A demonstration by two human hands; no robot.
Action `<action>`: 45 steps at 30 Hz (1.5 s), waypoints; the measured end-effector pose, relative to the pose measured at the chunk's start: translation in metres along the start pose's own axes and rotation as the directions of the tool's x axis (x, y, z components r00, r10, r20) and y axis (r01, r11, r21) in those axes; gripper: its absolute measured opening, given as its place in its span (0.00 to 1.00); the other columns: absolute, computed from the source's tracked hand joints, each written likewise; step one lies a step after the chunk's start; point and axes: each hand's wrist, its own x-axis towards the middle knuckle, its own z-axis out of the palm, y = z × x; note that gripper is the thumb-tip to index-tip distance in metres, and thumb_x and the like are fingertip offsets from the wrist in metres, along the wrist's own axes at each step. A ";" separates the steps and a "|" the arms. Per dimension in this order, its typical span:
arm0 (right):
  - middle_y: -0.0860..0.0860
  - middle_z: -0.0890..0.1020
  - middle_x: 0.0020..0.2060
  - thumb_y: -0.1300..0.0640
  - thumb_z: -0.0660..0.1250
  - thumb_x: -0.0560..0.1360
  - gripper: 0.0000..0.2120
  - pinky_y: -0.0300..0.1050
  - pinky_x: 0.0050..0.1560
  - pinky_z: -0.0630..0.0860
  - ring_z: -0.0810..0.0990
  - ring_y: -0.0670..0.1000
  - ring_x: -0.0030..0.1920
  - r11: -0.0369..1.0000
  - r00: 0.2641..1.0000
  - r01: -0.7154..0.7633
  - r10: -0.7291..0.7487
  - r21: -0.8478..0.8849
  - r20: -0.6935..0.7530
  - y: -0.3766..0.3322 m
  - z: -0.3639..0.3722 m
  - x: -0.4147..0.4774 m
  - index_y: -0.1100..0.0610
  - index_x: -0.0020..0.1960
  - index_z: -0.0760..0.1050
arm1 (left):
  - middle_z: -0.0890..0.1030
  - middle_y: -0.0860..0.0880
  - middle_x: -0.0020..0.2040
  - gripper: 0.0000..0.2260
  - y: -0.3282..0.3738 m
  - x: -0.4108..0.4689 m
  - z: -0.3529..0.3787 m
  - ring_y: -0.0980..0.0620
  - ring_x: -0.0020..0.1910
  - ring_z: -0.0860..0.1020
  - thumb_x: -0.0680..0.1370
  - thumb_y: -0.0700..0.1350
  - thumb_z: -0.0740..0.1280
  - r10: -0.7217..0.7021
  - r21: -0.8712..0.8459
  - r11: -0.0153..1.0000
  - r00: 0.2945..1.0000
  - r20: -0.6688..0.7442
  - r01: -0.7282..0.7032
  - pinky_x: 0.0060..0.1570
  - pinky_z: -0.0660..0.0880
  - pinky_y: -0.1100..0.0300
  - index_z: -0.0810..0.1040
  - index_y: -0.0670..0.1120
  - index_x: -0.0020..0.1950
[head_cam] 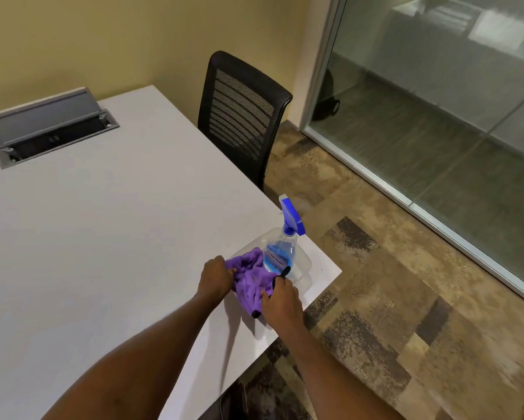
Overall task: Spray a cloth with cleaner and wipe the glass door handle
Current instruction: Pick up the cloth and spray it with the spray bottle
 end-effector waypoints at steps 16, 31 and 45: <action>0.55 0.79 0.59 0.49 0.62 0.79 0.34 0.43 0.56 0.77 0.81 0.51 0.56 0.999 0.999 -0.001 0.002 -0.036 0.037 -0.006 -0.005 0.007 0.59 0.76 0.49 | 0.78 0.40 0.47 0.11 0.012 0.003 -0.005 0.48 0.41 0.73 0.72 0.40 0.69 -0.006 -0.044 0.999 1.000 0.021 0.007 0.36 0.67 0.60 0.75 0.36 0.50; 0.55 0.78 0.59 0.59 0.66 0.78 0.26 0.43 0.53 0.79 0.81 0.52 0.56 0.965 0.999 -0.050 0.048 0.256 0.015 -0.007 -0.017 0.000 0.59 0.72 0.59 | 0.72 0.48 0.42 0.05 0.023 0.000 -0.003 0.54 0.38 0.71 0.76 0.37 0.60 -0.087 -0.427 0.897 0.993 0.083 0.114 0.30 0.67 0.63 0.68 0.41 0.51; 0.56 0.79 0.53 0.54 0.66 0.78 0.17 0.36 0.45 0.79 0.81 0.51 0.49 0.918 0.998 0.003 0.021 0.396 -0.057 0.002 -0.013 -0.032 0.57 0.59 0.61 | 0.80 0.39 0.42 0.04 -0.009 -0.017 -0.036 0.44 0.40 0.79 0.75 0.34 0.63 -0.058 -0.865 0.481 0.989 0.134 0.146 0.38 0.78 0.52 0.77 0.36 0.46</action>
